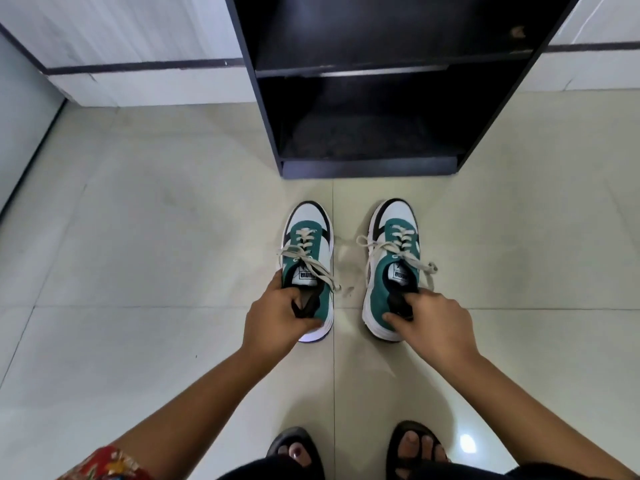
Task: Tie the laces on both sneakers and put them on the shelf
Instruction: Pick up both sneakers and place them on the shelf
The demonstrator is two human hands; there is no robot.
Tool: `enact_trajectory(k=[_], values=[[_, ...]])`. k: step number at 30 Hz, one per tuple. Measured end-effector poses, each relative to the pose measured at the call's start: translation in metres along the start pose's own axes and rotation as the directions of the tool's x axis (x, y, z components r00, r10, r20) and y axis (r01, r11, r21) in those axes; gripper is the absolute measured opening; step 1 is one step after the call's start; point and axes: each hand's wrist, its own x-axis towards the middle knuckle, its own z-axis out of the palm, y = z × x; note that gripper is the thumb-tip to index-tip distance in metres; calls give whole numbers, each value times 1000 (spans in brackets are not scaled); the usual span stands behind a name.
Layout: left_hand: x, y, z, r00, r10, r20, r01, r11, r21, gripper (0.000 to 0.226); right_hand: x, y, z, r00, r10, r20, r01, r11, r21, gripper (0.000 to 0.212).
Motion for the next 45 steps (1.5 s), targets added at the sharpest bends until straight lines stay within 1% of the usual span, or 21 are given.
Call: enact_trajectory(k=[2, 6, 10, 13, 18, 20, 23, 25, 27, 31, 34, 37, 41, 45], values=[[5, 8, -4, 1000, 20, 10, -19, 999, -29, 35, 3, -2, -4, 1000, -5, 1, 5, 1000, 10, 29], [11, 35, -29, 999, 33, 3, -33, 999, -34, 28, 4, -6, -37, 1000, -2, -27, 3, 999, 34, 34], [-7, 77, -78, 995, 83, -49, -86, 995, -60, 35, -15, -20, -108, 991, -48, -124, 51, 998, 20, 45], [-30, 119, -131, 995, 73, -66, -74, 997, -7, 41, -36, -32, -181, 991, -48, -123, 55, 997, 48, 48], [-64, 198, -224, 992, 79, -103, -74, 996, 55, 43, -69, -57, -301, 995, -42, -92, 44, 999, 21, 29], [-77, 231, -261, 990, 82, -118, -72, 994, 82, 41, -79, -66, -345, 993, -49, -103, 51, 999, 19, 26], [-86, 267, -303, 977, 141, -159, -123, 985, 118, 36, -80, -79, -395, 988, -70, -137, 76, 996, 44, 22], [-81, 285, -326, 968, 175, -178, -150, 978, 144, 34, -70, -89, -421, 981, -90, -169, 100, 994, 51, 19], [-65, 302, -347, 959, 204, -199, -180, 975, 133, 35, -50, -98, -444, 975, -108, -192, 117, 993, 33, 21], [-9, 321, -373, 943, 235, -234, -217, 971, 101, 41, 9, -116, -469, 972, -99, -214, 100, 995, -6, 28], [30, 320, -375, 946, 240, -217, -217, 968, 124, 39, 47, -126, -472, 975, -108, -192, 109, 994, -5, 25], [64, 317, -374, 971, 172, -166, -157, 982, 101, 39, 83, -133, -471, 983, -97, -155, 103, 994, 36, 27], [93, 318, -373, 984, 108, -145, -96, 992, 82, 36, 119, -138, -467, 978, -127, -165, 136, 990, 46, 30], [106, 321, -374, 989, 52, -136, -42, 997, 71, 34, 136, -142, -459, 978, -141, -153, 143, 990, -2, 29]])
